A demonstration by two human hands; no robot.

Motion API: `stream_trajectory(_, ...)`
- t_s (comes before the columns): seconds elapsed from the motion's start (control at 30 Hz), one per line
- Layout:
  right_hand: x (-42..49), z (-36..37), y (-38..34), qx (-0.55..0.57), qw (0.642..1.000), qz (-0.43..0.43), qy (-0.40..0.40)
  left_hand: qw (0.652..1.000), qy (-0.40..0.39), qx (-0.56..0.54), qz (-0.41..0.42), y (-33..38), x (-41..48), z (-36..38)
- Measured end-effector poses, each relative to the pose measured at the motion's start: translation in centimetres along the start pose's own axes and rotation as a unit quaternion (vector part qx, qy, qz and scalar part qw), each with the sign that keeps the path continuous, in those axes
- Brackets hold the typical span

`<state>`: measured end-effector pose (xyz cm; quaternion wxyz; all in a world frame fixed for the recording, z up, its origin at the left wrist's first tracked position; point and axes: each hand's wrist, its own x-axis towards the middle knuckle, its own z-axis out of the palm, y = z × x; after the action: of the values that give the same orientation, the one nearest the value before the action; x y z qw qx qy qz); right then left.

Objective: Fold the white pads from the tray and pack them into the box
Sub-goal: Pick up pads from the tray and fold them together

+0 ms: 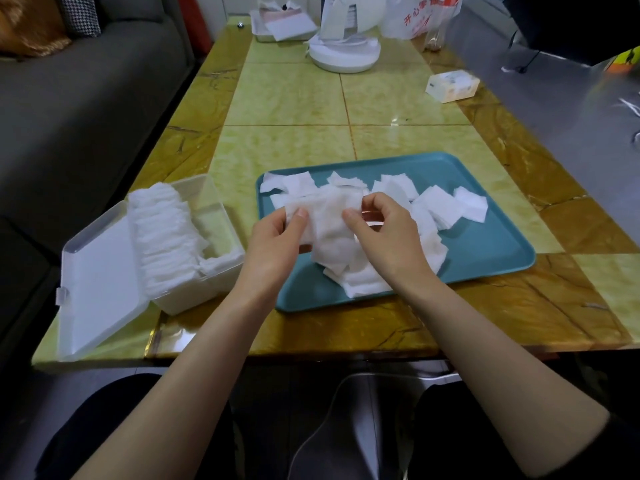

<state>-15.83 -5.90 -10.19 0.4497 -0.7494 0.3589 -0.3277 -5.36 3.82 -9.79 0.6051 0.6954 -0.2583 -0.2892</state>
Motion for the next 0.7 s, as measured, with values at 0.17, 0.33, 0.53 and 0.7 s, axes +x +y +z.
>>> stream_trajectory(0.17,0.37,-0.19,-0.41,0.092,0.995,0.027,-0.03,1.0,0.013,-0.002,0.005,0.0,0.22,0.07)
stream_trajectory(0.33,0.06,0.33,-0.53,0.118,0.99,0.038,-0.063,0.999,-0.02,-0.034,0.006,-0.32,0.24,0.44)
stream_trajectory(0.53,0.14,0.46,-0.07,0.068,0.996,0.045,-0.047,0.995,-0.034,-0.088,-0.019,-0.11,0.3,0.9)
stream_trajectory(0.7,-0.04,0.48,-0.26,0.063,0.996,0.044,-0.049,0.997,-0.055,-0.05,0.013,0.09,-0.27,0.6)
